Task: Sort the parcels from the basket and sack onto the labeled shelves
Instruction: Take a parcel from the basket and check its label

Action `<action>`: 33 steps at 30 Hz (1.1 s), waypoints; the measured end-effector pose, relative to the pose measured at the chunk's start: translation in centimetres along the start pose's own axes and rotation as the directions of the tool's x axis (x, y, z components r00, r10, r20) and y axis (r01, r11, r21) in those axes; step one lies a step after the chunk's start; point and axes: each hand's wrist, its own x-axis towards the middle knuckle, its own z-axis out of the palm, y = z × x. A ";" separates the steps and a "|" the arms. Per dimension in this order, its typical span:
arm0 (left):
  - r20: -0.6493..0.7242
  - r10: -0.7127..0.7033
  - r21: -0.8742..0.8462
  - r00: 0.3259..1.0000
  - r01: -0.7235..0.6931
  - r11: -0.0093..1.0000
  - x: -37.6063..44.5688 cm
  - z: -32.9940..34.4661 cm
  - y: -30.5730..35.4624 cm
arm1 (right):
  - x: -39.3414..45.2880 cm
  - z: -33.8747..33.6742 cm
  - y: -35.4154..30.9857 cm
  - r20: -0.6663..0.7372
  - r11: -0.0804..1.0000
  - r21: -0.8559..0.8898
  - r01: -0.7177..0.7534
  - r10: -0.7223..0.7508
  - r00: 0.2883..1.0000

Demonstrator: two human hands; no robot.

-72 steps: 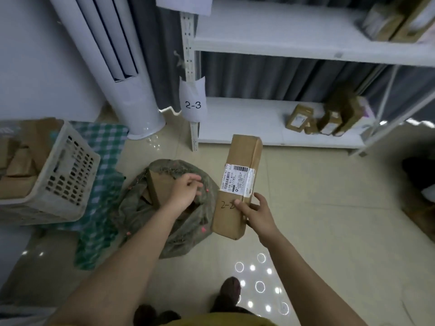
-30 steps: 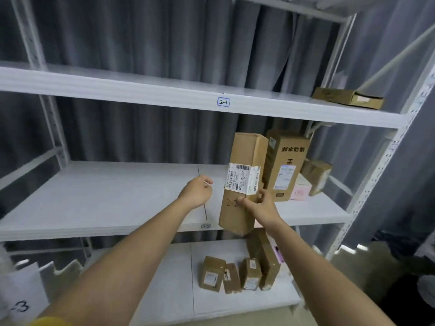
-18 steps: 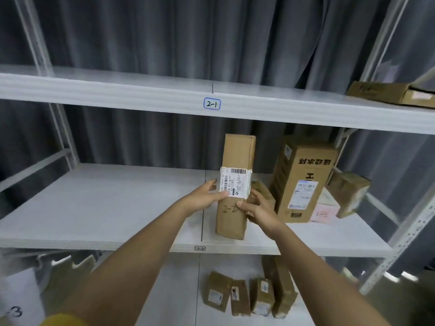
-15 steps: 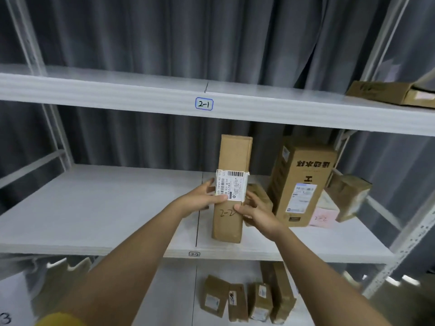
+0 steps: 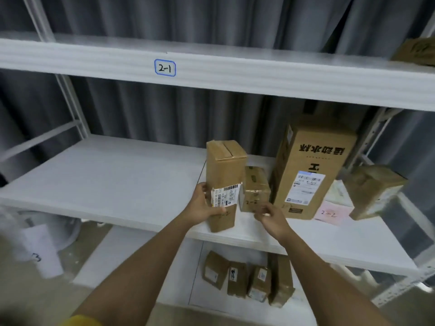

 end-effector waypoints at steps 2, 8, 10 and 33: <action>-0.052 -0.027 -0.037 0.998 0.025 0.999 -0.7 1.6 -0.9 | 0.2 -0.4 1.2 0.005 0.999 -0.043 0.002 -0.002 1.000; -0.172 -0.033 -0.121 0.984 0.012 0.993 -1.3 4.8 -1.8 | 1.0 -1.2 3.5 0.041 0.992 -0.113 0.062 -0.057 0.997; -0.183 -0.029 -0.134 0.983 0.004 0.991 -1.2 5.3 -2.1 | 1.2 -1.3 4.0 0.045 0.991 -0.117 0.061 -0.056 0.997; -0.288 0.033 -0.027 0.957 -0.042 0.999 2.6 8.0 -3.4 | 5.4 -1.2 5.7 0.064 0.997 -0.055 0.049 -0.045 0.997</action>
